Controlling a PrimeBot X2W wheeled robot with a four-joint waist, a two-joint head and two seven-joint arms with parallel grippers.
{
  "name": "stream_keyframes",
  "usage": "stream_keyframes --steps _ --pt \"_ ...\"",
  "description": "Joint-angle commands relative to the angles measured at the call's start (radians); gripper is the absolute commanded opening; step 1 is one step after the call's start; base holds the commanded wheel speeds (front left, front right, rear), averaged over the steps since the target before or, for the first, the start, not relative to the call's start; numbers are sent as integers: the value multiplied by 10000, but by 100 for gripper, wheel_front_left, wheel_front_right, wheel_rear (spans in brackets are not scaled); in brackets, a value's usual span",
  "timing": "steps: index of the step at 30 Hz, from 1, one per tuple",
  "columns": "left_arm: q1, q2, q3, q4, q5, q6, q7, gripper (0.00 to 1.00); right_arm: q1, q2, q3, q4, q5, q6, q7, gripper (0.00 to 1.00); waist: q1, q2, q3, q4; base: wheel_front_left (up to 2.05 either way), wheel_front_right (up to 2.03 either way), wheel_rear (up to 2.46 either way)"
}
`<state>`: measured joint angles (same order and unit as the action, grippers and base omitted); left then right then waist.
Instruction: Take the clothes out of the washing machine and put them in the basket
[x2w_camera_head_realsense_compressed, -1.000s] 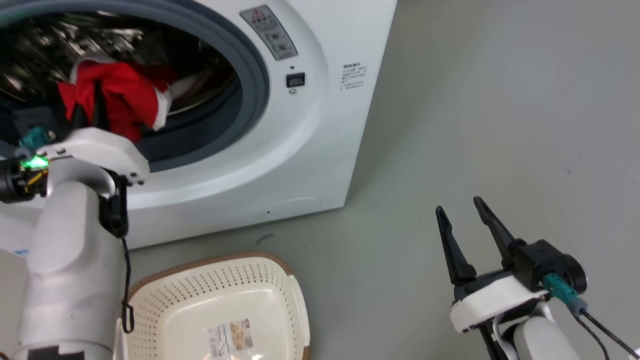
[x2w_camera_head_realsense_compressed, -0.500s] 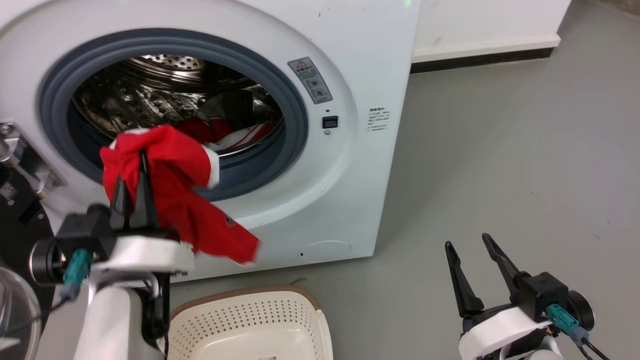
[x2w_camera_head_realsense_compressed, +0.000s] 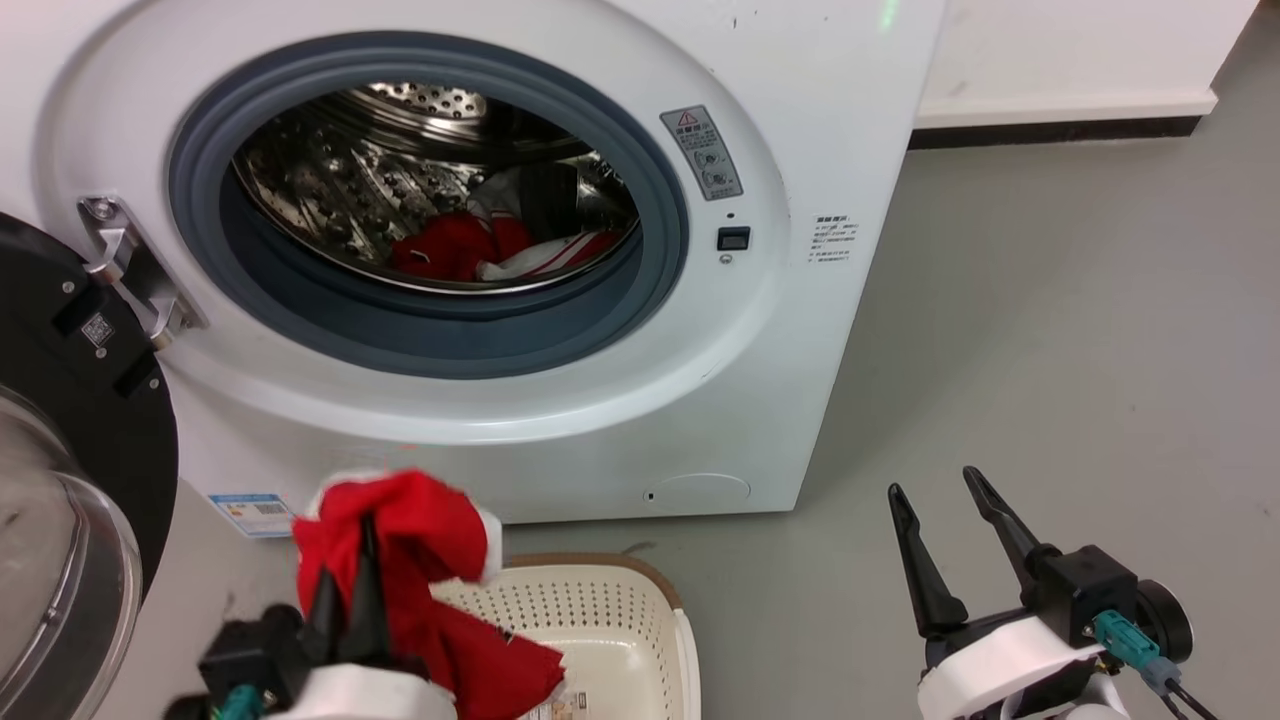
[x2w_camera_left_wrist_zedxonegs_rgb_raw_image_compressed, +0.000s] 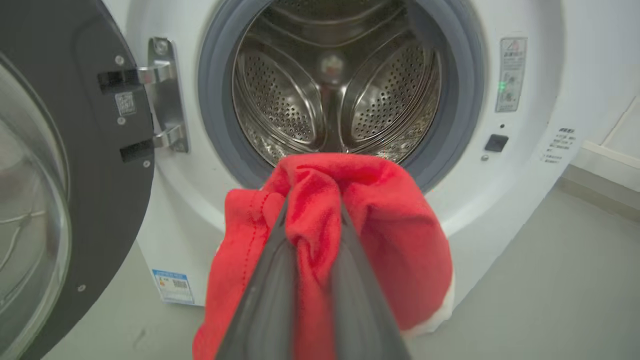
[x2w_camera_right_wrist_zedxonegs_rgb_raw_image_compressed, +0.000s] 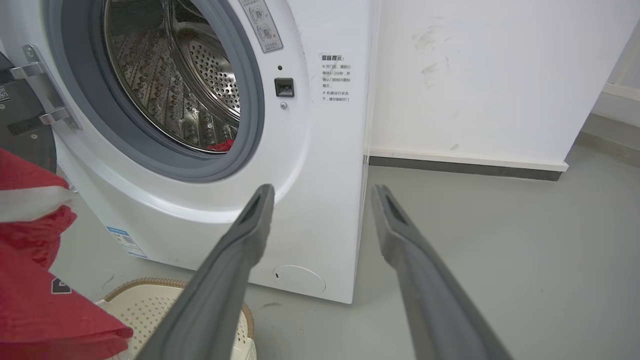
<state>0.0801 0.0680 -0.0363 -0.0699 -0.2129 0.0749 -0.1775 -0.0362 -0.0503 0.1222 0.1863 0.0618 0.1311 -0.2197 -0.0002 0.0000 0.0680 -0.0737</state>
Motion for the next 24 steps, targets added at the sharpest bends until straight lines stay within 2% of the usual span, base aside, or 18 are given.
stream_keyframes --steps 1,7,15,24 --pt "143 -36 -80 382 -162 32 -90 0 -68 2 -4 -83 -22 -7 -9 100 2 0 212 106 0 0 0" --pt "-264 -134 -492 3121 -885 -205 -539 0 -398 2 27 -204 -82 -7 -29 100 2 0 1101 275 0 0 0" --pt "-2536 -173 -1126 6925 -1391 -625 -856 0 -970 3 84 -335 -143 -7 -88 100 2 0 2663 410 0 0 0" --pt "-5381 -174 -1949 10157 -2170 -438 -886 0 -1986 -165 384 -483 -65 -7 -206 100 2 0 4815 -185 0 0 0"
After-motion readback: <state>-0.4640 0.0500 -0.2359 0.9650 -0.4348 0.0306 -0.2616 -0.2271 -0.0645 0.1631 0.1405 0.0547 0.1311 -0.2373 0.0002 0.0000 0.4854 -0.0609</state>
